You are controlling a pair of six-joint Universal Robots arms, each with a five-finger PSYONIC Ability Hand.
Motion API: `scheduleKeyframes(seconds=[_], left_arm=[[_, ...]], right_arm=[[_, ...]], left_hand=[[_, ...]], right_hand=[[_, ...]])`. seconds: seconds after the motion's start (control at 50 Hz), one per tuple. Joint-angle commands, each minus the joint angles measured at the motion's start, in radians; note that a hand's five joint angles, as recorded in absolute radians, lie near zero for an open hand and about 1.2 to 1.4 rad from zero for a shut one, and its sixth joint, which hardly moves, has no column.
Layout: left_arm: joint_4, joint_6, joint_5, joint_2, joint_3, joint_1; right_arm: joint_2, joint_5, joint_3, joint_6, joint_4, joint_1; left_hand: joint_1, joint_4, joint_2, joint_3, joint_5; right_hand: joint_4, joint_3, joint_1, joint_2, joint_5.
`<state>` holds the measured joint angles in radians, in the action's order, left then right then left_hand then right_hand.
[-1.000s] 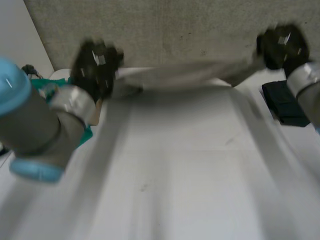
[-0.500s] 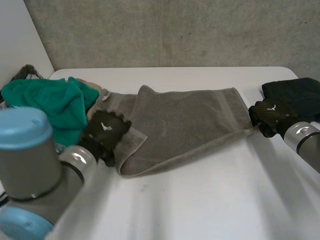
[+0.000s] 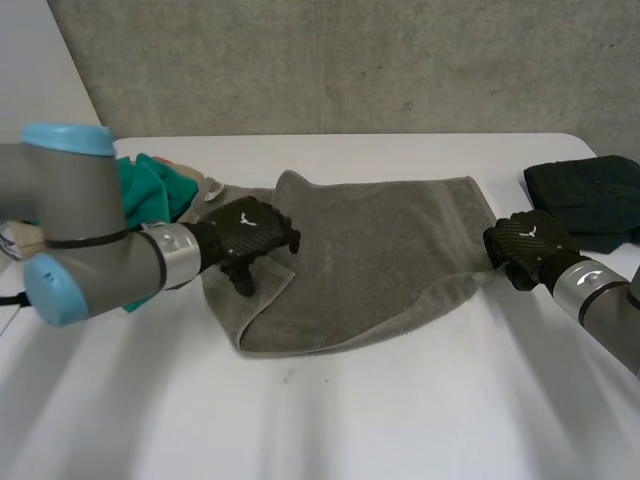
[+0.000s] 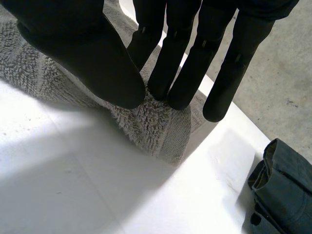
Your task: Fold the laundry.
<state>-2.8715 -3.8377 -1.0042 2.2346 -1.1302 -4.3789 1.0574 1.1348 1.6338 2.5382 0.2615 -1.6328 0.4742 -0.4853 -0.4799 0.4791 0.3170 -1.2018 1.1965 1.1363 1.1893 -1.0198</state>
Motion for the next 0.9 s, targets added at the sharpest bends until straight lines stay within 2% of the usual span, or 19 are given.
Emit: scheduleKeyframes(seconds=[0.02, 0.3, 0.42, 0.46, 0.5, 0.58, 0.72, 0.76, 0.82, 0.9], left_arm=[[0.222, -0.111, -0.039, 0.178, 0.239, 0.041], [0.169, -0.140, -0.102, 0.275, 0.317, 0.067], [0.127, -0.140, -0.132, 0.284, 0.326, 0.065], [0.120, -0.143, -0.140, 0.290, 0.328, 0.065], [0.115, -0.157, -0.152, 0.298, 0.328, 0.061], [0.112, -0.168, -0.171, 0.301, 0.325, 0.058], [0.097, -0.163, -0.177, 0.301, 0.325, 0.061], [0.093, -0.163, -0.177, 0.303, 0.323, 0.061], [0.093, -0.164, -0.175, 0.309, 0.322, 0.062], [0.090, -0.181, -0.186, 0.306, 0.308, 0.068]], right_arm=[[-0.004, 0.000, 0.004, -0.004, 0.001, 0.004], [-0.007, -0.003, 0.014, -0.024, 0.002, 0.010], [-0.007, -0.004, 0.015, -0.026, 0.002, 0.011], [-0.007, -0.004, 0.015, -0.026, 0.002, 0.011], [-0.008, -0.006, 0.015, -0.027, -0.001, 0.011], [-0.007, -0.006, 0.015, -0.029, -0.002, 0.011], [-0.007, -0.004, 0.017, -0.030, -0.002, 0.010], [-0.007, -0.003, 0.017, -0.030, -0.002, 0.010], [-0.007, -0.004, 0.020, -0.030, -0.002, 0.010], [-0.007, -0.001, 0.018, -0.036, 0.001, 0.010]], left_hand=[[0.133, -0.122, -0.127, 0.128, 0.115], [0.150, -0.139, -0.144, 0.145, 0.133], [0.353, -0.342, -0.347, 0.348, 0.335], [0.318, -0.307, -0.312, 0.313, 0.300], [0.154, -0.143, -0.148, 0.149, 0.137], [0.027, -0.016, -0.021, 0.022, 0.010], [0.033, -0.022, -0.027, 0.028, 0.015], [0.088, -0.077, -0.083, 0.083, 0.071], [0.343, -0.332, -0.337, 0.338, 0.326], [0.880, -0.869, -0.874, 0.875, 0.863]], right_hand=[[-0.194, 0.200, 0.260, 0.207, -0.202], [-0.194, 0.200, 0.260, 0.207, -0.202], [-0.194, 0.200, 0.260, 0.207, -0.202], [-0.194, 0.200, 0.260, 0.207, -0.202], [-0.194, 0.200, 0.260, 0.207, -0.202], [-0.194, 0.200, 0.260, 0.207, -0.202], [-0.194, 0.200, 0.260, 0.207, -0.202], [-0.194, 0.200, 0.260, 0.207, -0.202], [-0.194, 0.200, 0.260, 0.207, -0.202], [-0.194, 0.200, 0.260, 0.207, -0.202]])
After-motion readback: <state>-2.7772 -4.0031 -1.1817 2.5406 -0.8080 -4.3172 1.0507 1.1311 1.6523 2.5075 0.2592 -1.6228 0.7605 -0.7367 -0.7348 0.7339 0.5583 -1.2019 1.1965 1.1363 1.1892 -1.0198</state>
